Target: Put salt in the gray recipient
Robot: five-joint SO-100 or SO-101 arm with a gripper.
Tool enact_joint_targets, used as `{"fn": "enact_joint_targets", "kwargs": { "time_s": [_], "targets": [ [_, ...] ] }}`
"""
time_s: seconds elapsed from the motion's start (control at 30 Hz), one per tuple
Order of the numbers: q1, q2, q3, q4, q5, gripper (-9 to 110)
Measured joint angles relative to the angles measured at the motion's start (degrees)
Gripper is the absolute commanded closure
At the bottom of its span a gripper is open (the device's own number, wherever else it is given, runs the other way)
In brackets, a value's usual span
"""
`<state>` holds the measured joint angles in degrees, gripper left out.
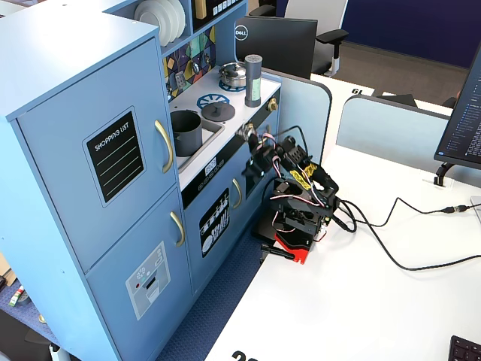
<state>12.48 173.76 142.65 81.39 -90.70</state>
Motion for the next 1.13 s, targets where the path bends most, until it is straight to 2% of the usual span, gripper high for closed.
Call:
{"fn": "enact_joint_targets", "kwargs": {
  "time_s": [0.23,0.43,1.13],
  "targets": [
    [-6.9,8.4,21.3,-1.2,1.6,101],
    [-7.4,10.0,34.7,-4.7,0.7,99],
    [-6.9,10.5,35.8,-4.8,2.5,96]
  ]
}}
